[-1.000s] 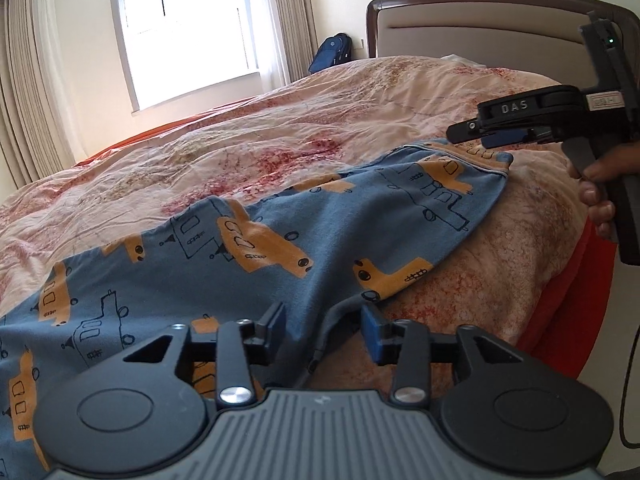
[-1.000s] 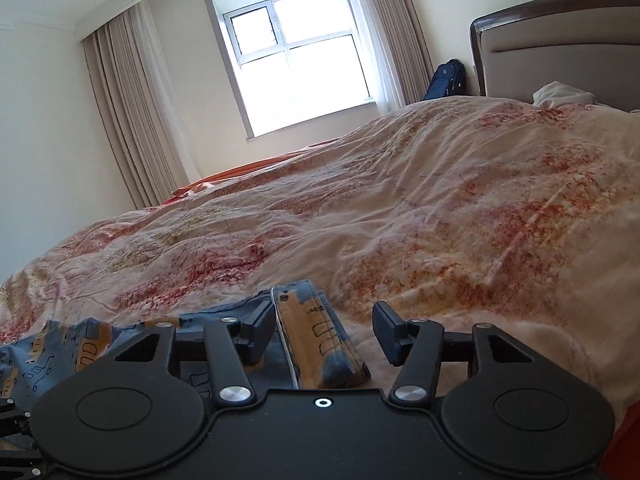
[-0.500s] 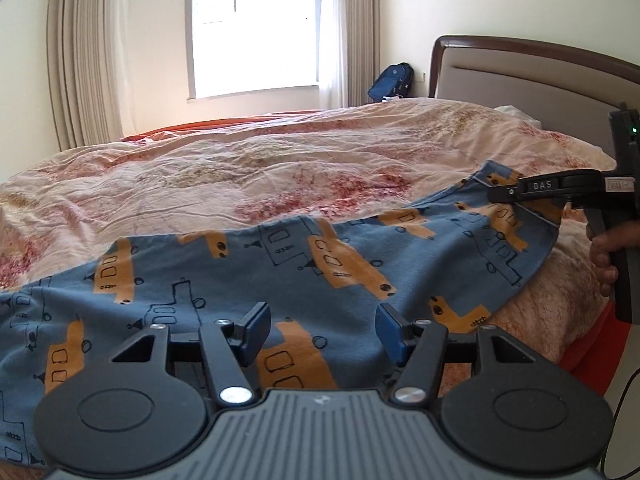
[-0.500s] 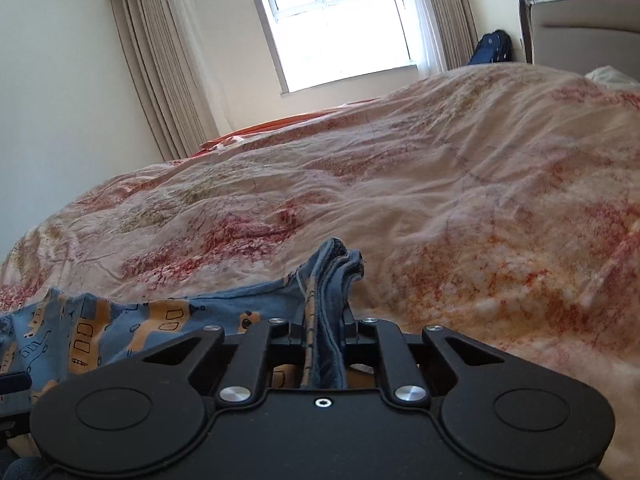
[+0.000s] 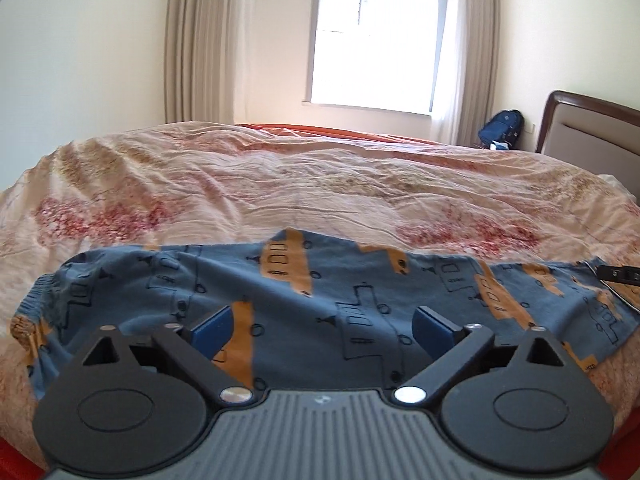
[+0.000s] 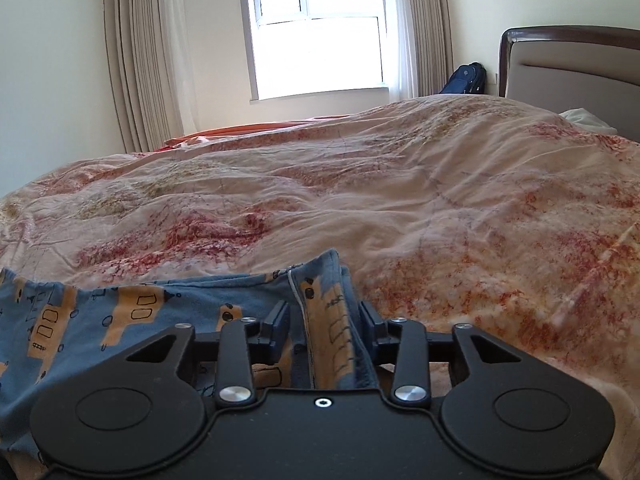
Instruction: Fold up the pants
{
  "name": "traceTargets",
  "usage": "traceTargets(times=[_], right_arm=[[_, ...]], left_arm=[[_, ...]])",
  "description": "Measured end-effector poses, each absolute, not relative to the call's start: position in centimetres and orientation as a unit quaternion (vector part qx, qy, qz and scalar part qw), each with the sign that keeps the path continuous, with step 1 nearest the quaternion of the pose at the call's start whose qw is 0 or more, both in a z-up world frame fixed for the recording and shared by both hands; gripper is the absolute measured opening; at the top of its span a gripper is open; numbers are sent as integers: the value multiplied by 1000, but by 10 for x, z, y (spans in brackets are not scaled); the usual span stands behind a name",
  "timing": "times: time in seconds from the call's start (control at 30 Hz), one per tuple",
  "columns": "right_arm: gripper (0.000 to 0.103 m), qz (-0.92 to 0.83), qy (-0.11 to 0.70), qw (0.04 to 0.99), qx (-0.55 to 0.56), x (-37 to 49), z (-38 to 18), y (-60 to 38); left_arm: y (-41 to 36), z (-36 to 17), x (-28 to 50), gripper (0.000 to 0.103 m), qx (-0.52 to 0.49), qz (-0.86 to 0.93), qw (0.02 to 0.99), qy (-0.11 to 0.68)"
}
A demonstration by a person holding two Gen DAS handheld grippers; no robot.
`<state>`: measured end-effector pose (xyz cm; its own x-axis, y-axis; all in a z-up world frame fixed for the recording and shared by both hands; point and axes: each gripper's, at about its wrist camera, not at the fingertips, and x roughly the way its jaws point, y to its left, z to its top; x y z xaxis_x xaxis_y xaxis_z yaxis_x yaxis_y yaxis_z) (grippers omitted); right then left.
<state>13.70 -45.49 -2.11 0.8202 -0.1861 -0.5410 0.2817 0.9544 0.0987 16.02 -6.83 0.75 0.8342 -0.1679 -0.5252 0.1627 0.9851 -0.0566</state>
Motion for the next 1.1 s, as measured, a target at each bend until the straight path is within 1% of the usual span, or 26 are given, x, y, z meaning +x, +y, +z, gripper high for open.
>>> traceTargets(times=[0.03,0.07,0.1,0.17,0.23,0.27,0.37,0.47,0.6,0.87,0.97,1.03,1.07,1.1], right_arm=[[66,-122,265,953,88,134,-17,-452],[76,-119,254,956,85,130,-12,-448],[80,-114,246,959,78,127,-9,-442],[94,-99,229,967,61,122,-1,-424],[101,-67,214,973,52,118,4,-402],[102,-42,209,976,50,117,5,-387],[102,18,207,977,44,120,2,-347],[102,59,217,973,43,128,-7,-304],[102,86,234,967,53,137,-22,-265],[102,79,256,963,32,141,-38,-235],[102,77,259,963,26,141,-41,-235],[102,76,260,962,24,142,-42,-234],[102,75,261,962,23,143,-43,-233],[102,74,261,962,21,143,-43,-233]], left_arm=[[-62,8,160,102,-11,-77,959,273],[-53,8,160,102,-18,-67,960,272],[-45,9,159,102,-25,-55,960,272],[-25,10,154,102,-40,-30,962,268],[-3,10,148,102,-55,3,964,261],[7,10,145,102,-60,18,964,258],[35,8,138,102,-63,56,965,247],[63,2,139,102,-63,84,962,253],[88,-9,146,102,-84,79,959,260],[123,-33,174,101,-164,39,946,276],[131,-36,176,89,-184,50,942,275],[136,-37,176,73,-200,63,939,274],[138,-37,175,69,-208,67,937,272],[141,-38,175,60,-218,68,935,272]])
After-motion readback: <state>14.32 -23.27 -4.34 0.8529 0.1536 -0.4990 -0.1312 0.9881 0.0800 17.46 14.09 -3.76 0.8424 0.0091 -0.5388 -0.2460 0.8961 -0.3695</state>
